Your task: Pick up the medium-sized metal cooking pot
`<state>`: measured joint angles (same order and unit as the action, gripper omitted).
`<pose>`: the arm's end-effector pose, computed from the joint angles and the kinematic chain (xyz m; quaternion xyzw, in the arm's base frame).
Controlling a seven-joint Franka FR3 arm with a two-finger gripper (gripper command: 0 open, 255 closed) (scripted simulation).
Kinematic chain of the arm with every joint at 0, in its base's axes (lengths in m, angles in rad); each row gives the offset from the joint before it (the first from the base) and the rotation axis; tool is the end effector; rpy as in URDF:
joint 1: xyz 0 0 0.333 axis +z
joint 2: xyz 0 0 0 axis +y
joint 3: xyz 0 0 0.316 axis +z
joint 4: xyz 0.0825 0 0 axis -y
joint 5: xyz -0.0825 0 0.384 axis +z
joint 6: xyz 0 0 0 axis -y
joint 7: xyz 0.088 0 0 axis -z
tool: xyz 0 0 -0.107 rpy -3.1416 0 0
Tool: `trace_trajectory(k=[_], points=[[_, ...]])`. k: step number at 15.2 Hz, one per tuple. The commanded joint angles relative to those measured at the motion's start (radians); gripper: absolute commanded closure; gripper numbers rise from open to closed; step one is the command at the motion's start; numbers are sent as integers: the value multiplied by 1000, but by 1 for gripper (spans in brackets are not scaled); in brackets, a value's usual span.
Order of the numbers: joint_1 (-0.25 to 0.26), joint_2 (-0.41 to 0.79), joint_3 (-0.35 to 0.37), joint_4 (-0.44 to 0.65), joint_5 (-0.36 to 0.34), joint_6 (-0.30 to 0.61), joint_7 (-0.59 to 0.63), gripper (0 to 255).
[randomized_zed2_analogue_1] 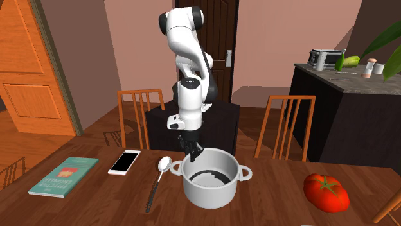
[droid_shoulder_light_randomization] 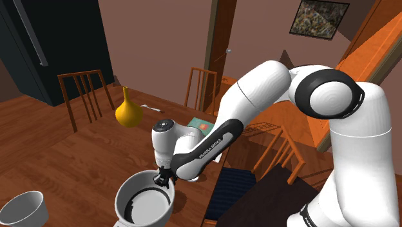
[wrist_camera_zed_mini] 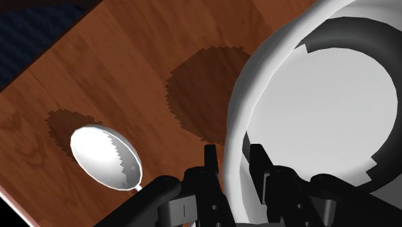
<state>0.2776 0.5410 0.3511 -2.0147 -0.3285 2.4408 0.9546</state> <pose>0.4823 0.3476 0.1891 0.9980 -0.0531 -0.0144 0.0304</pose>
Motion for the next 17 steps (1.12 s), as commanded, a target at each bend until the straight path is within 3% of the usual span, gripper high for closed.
trace_trajectory(k=[1, 17], points=[[-2, -9, 4, -1, 5, -8, -4, 255], [-41, -153, 58, 1, 87, -145, -60, 255]])
